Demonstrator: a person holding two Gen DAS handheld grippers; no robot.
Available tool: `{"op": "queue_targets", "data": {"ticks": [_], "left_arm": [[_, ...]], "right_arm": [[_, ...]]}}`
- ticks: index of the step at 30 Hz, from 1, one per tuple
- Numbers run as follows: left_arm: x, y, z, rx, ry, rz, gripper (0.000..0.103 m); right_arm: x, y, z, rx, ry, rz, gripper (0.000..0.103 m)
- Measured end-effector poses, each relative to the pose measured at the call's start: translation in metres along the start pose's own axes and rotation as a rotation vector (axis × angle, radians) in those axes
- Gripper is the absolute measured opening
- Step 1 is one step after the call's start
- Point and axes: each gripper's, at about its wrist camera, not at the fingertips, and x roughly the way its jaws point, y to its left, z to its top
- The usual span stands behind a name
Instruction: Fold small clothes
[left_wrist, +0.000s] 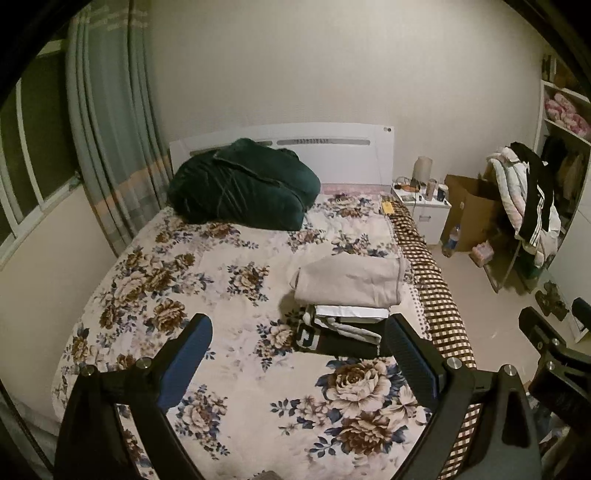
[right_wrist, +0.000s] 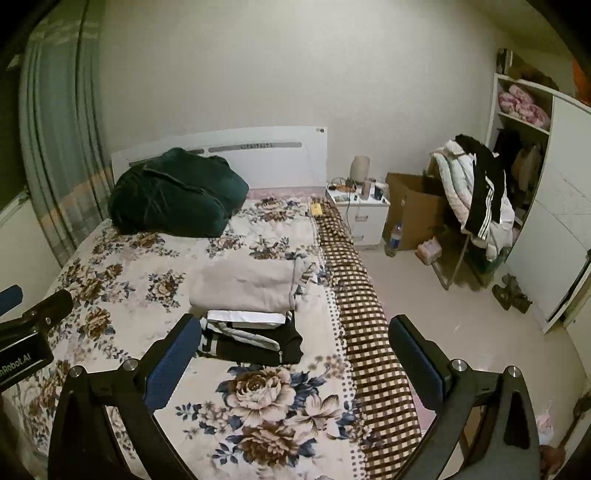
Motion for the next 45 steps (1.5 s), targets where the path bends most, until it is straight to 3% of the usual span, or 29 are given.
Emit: {"op": "queue_targets", "data": {"ticks": [9, 45], "left_arm": [[-0.019, 0.007, -0.009, -0.006, -0.013, -0.003, 0.103], [-0.044, 0.0, -0.009, -0.017, -0.034, 0.028, 0.103]], "right_arm": [[-0.043, 0.011, 0.001, -0.023, -0.026, 0.004, 0.103], [-0.062, 0.002, 0.005, -0.025, -0.024, 0.041, 0.103]]}}
